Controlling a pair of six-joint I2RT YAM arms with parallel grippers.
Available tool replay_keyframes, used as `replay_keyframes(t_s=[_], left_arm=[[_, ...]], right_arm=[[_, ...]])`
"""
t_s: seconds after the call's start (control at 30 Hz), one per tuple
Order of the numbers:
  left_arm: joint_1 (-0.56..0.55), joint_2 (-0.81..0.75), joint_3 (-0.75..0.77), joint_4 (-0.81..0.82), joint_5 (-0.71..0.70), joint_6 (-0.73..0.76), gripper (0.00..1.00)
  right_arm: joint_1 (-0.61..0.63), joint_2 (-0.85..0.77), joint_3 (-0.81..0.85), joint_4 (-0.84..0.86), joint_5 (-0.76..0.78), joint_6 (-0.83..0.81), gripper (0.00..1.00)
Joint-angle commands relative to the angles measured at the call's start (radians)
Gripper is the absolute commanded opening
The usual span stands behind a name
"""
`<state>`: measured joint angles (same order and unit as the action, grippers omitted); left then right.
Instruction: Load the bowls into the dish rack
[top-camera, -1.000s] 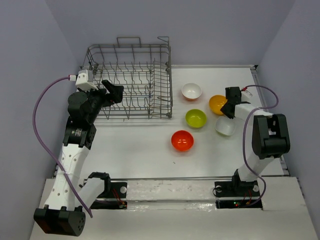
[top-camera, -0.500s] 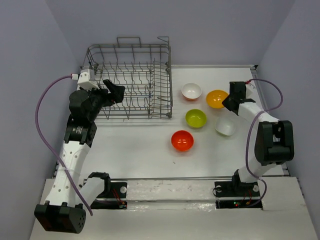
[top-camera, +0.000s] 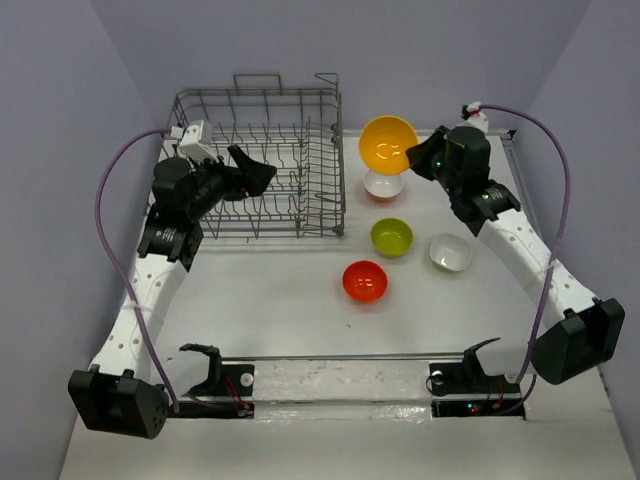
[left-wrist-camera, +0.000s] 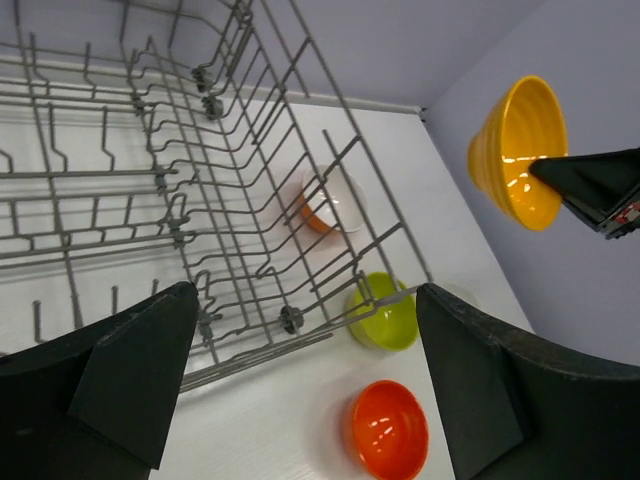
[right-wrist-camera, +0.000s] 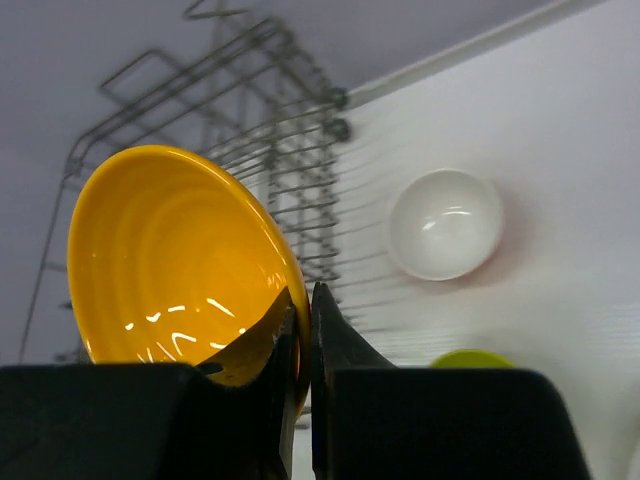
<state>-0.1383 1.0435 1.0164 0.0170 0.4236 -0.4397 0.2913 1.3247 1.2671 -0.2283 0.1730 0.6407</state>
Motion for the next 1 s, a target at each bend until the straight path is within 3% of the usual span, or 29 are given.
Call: replay_keyframes(t_s=[0.0,0.3,0.4,0.73,0.97], left_arm=[[-0.085,0.015,0.143,0.031,0.023,-0.016,0.99],[-0.221,0.055,0.257,-0.097,-0.084,0.019,0.99],[-0.239,0.062,0.269,-0.149,-0.19,0.039,0.99],[-0.293,0.096,0.303,-0.262,-0.518,0.081,0.96],[-0.294,0.104,0.301,-0.252,-0.53,0.078,0.9]], right_arm=[[0.155,0.028,0.135,0.011,0.043,-0.053,0.01],[0.373,0.191,0.323,0.01,0.109,-0.095,0.01],[0.422,0.231,0.359,0.01,0.132,-0.101,0.01],[0.516,0.295,0.442,0.014,0.183,-0.124,0.01],[0.516,0.281,0.434,0.02,0.161,-0.119,0.01]])
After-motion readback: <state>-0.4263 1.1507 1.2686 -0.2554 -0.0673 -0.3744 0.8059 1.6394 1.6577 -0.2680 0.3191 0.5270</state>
